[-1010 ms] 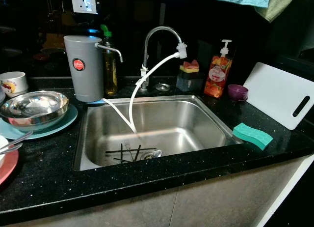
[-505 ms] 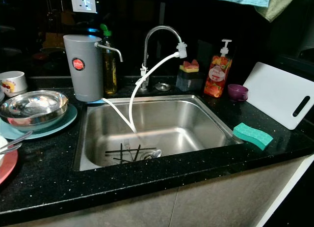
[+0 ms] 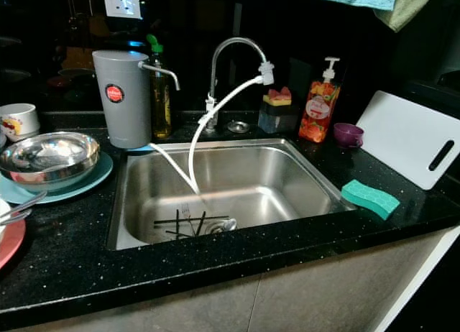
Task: Kitchen organization
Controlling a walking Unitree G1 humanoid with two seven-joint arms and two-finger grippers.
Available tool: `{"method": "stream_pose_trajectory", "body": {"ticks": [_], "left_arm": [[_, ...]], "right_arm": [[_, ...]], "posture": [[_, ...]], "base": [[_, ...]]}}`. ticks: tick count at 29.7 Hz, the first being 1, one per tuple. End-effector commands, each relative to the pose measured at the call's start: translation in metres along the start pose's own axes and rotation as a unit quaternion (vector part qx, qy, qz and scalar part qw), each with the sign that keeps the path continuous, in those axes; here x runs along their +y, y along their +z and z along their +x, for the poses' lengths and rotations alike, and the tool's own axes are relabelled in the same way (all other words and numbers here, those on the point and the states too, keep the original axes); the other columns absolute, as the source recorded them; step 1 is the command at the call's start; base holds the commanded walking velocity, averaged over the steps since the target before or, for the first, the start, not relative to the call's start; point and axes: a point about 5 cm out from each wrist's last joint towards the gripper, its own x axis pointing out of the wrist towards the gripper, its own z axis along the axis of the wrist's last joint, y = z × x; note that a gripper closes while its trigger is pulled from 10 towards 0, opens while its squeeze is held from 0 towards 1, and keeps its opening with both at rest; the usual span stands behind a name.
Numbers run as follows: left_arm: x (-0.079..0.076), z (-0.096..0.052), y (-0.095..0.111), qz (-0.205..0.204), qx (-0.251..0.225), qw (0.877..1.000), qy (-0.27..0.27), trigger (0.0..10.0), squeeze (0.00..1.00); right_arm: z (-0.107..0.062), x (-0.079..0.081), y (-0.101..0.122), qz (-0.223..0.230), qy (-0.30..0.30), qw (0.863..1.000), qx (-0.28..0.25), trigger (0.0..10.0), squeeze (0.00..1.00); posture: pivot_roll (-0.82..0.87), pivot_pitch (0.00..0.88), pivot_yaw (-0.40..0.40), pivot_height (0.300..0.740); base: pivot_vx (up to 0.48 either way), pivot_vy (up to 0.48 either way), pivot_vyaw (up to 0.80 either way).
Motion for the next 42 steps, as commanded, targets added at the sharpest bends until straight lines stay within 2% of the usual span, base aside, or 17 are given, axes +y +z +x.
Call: {"method": "stream_pose_trajectory", "body": {"ticks": [1,42], "left_arm": [[-0.0009,0.0004,0.0009,-0.001,-0.001,1.0,-0.001,10.0,0.0],[0.0002,-0.0015,-0.0056,0.002,0.012,1.0,-0.004,10.0,0.0]], "right_arm": [[-0.0001,-0.0042,0.0018,-0.008,-0.003,1.0,-0.003,10.0,0.0],[-0.0002,-0.0022,-0.0004,-0.003,-0.004,1.0,0.002,10.0,0.0]], "posture": [[0.13,0.0,-0.126,0.74],[0.14,0.0,-0.122,0.74]], "base": [[0.0,0.0,0.0],[0.0,0.0,0.0]]}}
